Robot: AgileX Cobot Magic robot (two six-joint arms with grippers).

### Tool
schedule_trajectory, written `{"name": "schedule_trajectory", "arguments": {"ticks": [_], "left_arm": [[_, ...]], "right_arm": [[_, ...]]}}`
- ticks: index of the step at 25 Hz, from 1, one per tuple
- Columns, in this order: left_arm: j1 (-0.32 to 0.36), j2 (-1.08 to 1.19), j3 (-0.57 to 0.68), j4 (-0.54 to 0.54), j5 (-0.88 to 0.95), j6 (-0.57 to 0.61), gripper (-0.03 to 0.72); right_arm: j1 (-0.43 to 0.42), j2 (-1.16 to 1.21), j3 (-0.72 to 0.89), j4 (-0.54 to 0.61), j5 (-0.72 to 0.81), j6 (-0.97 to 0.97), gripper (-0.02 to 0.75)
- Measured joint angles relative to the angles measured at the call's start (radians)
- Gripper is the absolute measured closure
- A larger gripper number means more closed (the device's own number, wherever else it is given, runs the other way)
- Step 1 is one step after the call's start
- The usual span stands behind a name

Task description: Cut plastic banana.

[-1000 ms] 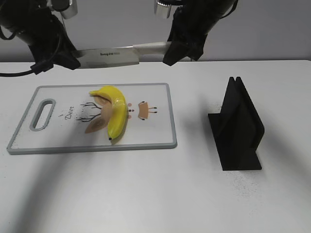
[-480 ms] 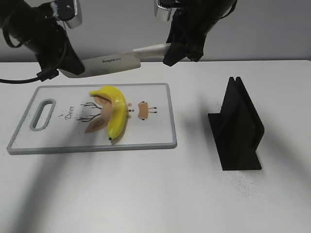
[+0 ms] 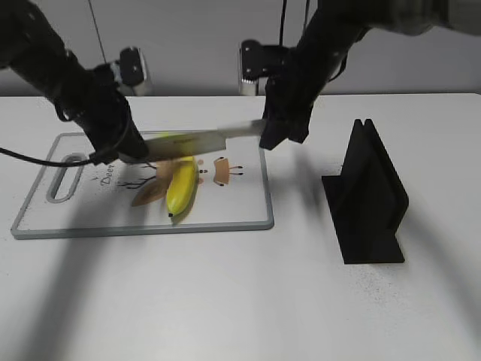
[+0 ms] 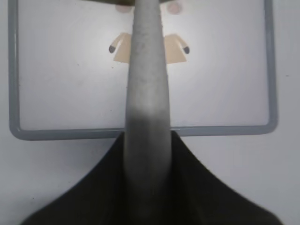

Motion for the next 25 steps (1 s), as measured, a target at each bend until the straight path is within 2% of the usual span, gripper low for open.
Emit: {"name": "schedule_trajectory", "arguments": {"ticks": [3, 13, 25], "left_arm": [[0.002, 0.074, -0.011, -0.031, -0.005, 0.008, 0.665], [0.001, 0.075, -0.025, -0.048, 0.01, 0.016, 0.663], [-0.007, -0.054, -0.007, 0.018, -0.002, -0.001, 0.678]], "right_arm": [[-0.003, 0.077, -0.005, -0.014, -0.007, 0.002, 0.573], [-0.008, 0.122, -0.032, -0.034, 0.002, 0.0, 0.572], [0.001, 0.087, -0.243, -0.052, 0.155, 0.023, 0.572]]}}
